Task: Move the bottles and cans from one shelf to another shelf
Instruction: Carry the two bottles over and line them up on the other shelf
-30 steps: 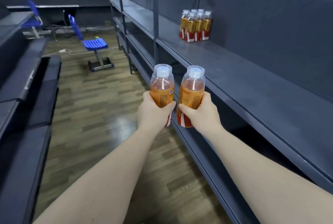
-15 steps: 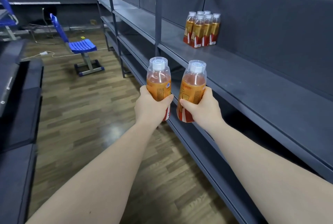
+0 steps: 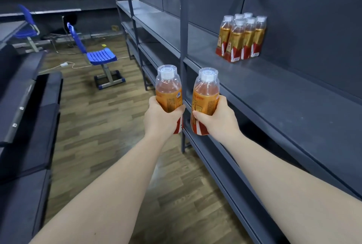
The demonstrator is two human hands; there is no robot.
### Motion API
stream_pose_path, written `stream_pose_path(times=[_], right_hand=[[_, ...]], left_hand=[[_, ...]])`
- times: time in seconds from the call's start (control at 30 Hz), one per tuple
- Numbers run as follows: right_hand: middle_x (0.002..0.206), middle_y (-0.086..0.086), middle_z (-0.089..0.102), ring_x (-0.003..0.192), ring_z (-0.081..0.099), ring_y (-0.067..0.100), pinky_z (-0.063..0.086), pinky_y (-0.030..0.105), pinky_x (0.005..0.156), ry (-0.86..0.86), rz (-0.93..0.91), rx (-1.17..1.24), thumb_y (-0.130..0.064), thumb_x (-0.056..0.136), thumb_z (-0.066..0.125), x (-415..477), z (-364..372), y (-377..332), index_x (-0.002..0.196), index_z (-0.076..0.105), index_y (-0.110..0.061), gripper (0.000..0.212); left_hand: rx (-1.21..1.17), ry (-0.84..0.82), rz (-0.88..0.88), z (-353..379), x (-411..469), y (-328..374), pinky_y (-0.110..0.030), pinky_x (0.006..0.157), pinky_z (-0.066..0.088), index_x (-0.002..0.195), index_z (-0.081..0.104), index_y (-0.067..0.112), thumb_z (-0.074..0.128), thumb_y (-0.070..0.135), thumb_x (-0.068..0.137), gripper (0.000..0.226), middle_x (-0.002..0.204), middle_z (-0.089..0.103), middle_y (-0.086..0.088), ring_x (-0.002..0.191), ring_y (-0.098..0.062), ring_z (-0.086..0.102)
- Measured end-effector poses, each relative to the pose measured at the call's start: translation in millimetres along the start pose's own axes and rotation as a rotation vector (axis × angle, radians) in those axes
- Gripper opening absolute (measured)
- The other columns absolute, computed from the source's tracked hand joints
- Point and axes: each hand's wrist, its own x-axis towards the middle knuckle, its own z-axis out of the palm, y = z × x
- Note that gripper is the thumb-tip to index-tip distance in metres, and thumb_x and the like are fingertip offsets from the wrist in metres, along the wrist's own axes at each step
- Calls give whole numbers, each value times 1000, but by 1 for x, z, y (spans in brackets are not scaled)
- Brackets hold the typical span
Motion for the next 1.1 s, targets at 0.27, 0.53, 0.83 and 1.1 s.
stream_pose_path(times=[0.27,0.53,0.83,1.1], right_hand=[[111,-11,56,101,60,13,55,35,88,-33,-30,-23,-50,81,76,99,6,-1,121,36,-33,59],[114,-12,57,102,60,12,53,31,86,-3,-9,14,-49,82,75,170,29,-9,132,38,-27,66],[117,-13,55,102,56,9,47,24,82,151,80,35,-45,84,75,236,48,-28,138,37,-25,69],[128,-7,58,114,59,18,53,38,95,327,192,15,-44,84,77,280,42,-17,138,37,-26,70]], left_hand=[[45,11,4,28,79,15,-38,88,54,125,47,27,79,43,78,59,102,60,12,98,-17,61],[42,-26,22,45,162,16,-38,87,53,125,46,28,80,45,78,60,95,56,20,98,-17,61],[31,-173,101,63,260,21,-36,88,54,123,46,27,79,49,78,60,106,62,9,100,-17,63],[35,-337,189,100,310,40,-30,85,51,127,43,27,77,46,83,59,106,57,11,99,-14,58]])
